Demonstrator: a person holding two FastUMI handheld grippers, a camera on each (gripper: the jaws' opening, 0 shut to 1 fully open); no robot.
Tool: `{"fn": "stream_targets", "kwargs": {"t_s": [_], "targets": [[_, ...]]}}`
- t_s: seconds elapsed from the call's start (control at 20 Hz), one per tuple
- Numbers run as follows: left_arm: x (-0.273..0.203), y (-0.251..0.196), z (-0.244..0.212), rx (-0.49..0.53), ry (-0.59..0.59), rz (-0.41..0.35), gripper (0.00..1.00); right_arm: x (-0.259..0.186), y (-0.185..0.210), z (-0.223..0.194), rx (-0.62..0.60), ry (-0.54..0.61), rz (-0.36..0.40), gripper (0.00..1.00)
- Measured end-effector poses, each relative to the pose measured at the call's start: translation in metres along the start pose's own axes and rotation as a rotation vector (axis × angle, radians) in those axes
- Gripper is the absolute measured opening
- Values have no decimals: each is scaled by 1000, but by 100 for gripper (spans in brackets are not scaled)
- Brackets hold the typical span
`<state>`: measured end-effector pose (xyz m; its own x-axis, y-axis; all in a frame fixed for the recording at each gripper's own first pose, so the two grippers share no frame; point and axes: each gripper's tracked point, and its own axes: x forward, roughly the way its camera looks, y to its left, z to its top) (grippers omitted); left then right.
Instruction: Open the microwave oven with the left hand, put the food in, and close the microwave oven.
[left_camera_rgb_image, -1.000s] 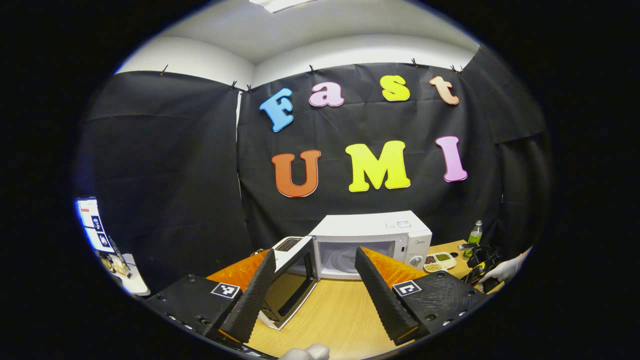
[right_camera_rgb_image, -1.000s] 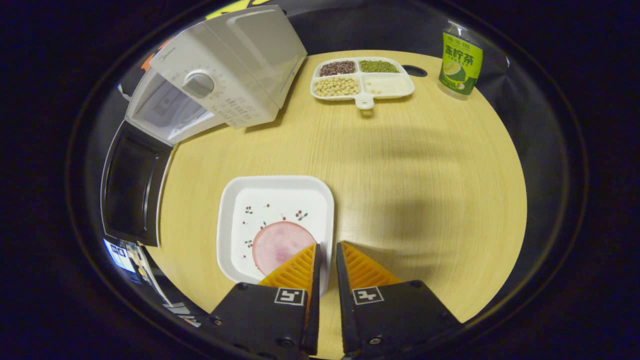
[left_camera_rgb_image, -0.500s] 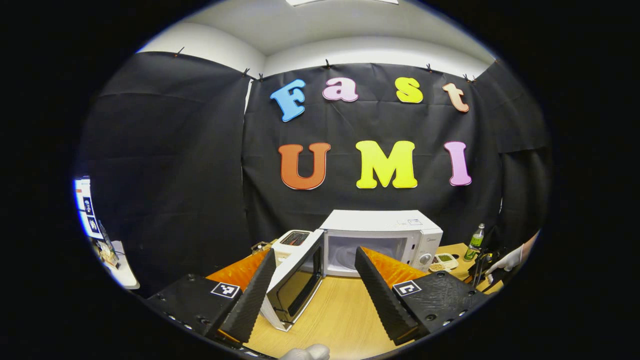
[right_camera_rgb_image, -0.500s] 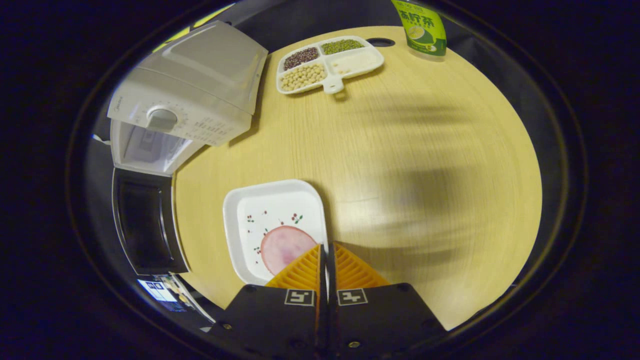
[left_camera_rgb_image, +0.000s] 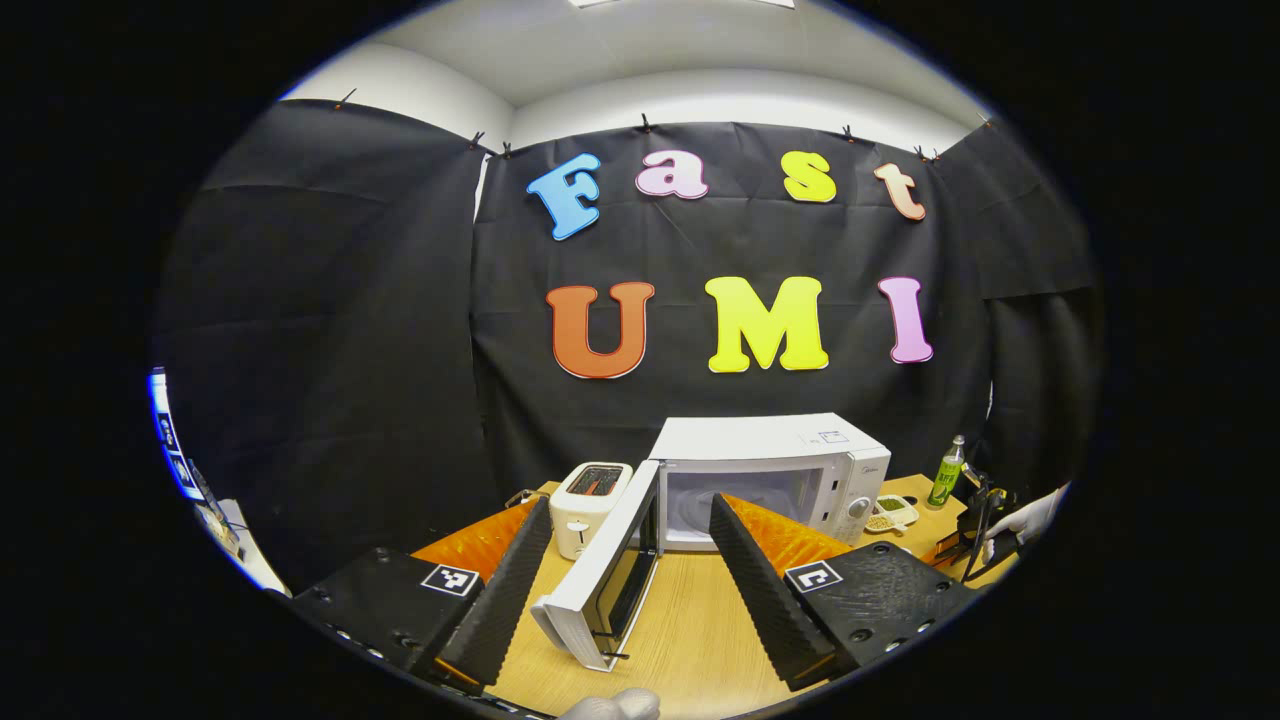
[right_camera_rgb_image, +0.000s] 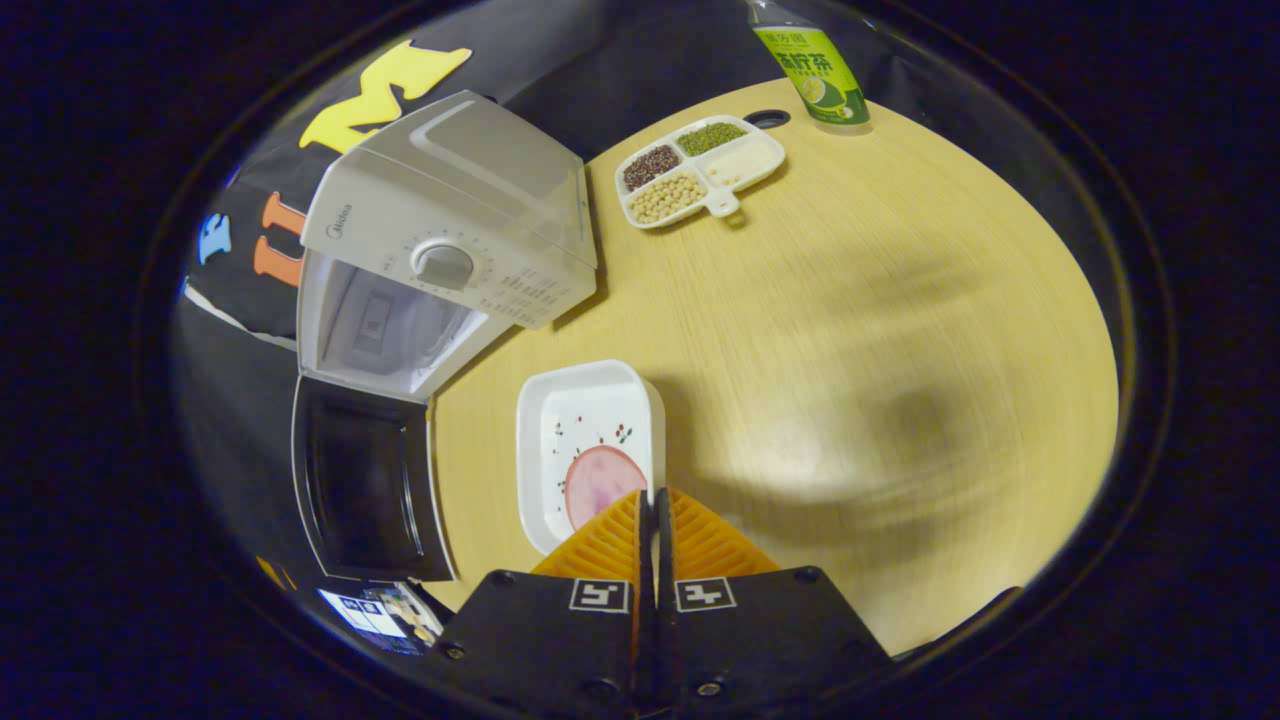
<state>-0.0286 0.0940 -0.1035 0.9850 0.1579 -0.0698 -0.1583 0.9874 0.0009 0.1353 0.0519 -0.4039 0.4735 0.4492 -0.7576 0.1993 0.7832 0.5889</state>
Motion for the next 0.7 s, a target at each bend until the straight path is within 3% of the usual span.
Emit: {"fn": "stream_targets", "kwargs": {"t_s": [0.25,0.3,0.35,0.4,0.45,0.5,0.7], "targets": [[1,12,2,15,16,-19,95,3,64,-10,19,-102,133,0],[1,14,3,16,18,-22,95,7,77,-11,27,-119,159,4],[2,16,3,21,23,-25,95,11,90,-14,37,-135,186,0],[3,20,3,30,28,-22,95,16,102,-15,52,-155,206,4],[3,24,4,40,31,-23,95,21,115,-16,73,-174,230,0],[3,27,4,49,32,-20,95,25,129,-17,97,-194,262,4],[6,35,-4,69,69,-29,95,40,188,-21,204,-275,389,4]]}}
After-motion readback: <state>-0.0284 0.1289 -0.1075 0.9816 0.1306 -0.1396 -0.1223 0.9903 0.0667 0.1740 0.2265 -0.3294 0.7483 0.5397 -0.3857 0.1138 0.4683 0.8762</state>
